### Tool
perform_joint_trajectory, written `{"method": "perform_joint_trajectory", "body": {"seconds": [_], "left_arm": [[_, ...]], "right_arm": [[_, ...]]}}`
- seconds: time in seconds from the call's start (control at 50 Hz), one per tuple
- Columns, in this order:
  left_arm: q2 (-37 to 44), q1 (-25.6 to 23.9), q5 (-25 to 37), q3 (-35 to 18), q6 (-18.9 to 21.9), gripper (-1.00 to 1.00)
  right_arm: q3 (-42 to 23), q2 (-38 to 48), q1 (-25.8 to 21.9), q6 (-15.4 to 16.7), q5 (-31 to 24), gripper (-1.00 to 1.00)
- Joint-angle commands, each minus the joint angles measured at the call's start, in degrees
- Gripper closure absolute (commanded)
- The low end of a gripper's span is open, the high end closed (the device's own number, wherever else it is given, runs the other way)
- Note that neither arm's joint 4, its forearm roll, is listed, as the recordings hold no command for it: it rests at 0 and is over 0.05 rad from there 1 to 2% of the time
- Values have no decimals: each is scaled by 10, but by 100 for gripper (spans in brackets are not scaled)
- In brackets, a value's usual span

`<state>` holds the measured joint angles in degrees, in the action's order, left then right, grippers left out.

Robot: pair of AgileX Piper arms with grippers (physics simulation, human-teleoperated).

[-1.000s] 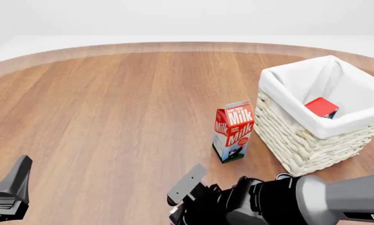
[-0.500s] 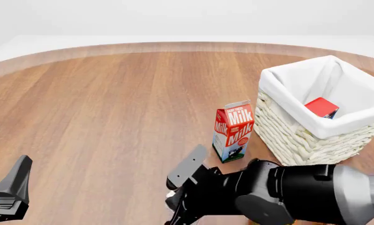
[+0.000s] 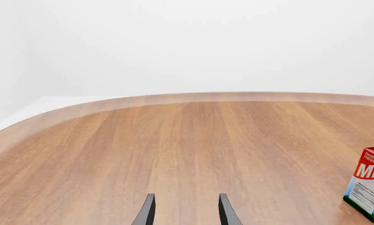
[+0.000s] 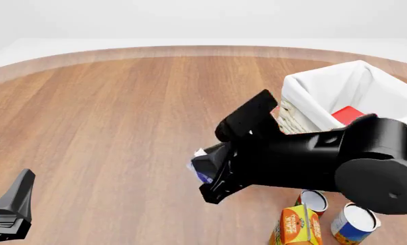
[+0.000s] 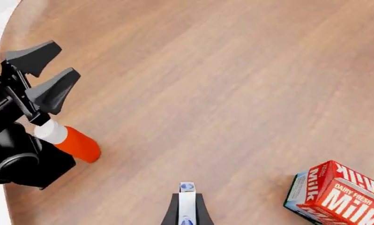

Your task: Pick up the cream cheese box and the butter, and put them in the basket.

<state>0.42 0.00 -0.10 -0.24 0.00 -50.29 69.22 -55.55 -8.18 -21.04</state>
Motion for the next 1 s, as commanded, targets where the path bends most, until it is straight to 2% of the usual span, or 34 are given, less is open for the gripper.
{"method": "perform_joint_trajectory", "body": {"seconds": [0.02,0.36,0.46,0.5,0.52,0.54,0.6,0.62,0.68,0.7,0.76,0.8,0.82,0.9,1.0], "left_arm": [[0,0,0,0,0,-100],[0,0,0,0,0,-100],[0,0,0,0,0,-100],[0,0,0,0,0,-100],[0,0,0,0,0,-100],[0,0,0,0,0,-100],[0,0,0,0,0,-100],[0,0,0,0,0,-100],[0,0,0,0,0,-100],[0,0,0,0,0,-100],[0,0,0,0,0,-100],[0,0,0,0,0,-100],[0,0,0,0,0,-100],[0,0,0,0,0,-100],[0,0,0,0,0,-100]], "right_arm": [[-35,-113,45,-8,-56,100],[-91,-233,151,6,-135,100],[-101,-244,193,11,-140,100],[-125,-243,207,11,-159,100],[-114,-248,216,18,-148,100],[-111,-249,225,6,-147,100],[-139,-246,237,15,-165,100],[-122,-251,248,13,-151,100],[-136,-248,262,24,-158,100],[-124,-248,274,13,-148,100],[-122,-244,306,14,-142,100],[-125,-244,320,27,-139,100],[-126,-241,326,15,-139,100],[-125,-228,360,26,-124,100],[-110,-201,406,10,-92,100]]}}
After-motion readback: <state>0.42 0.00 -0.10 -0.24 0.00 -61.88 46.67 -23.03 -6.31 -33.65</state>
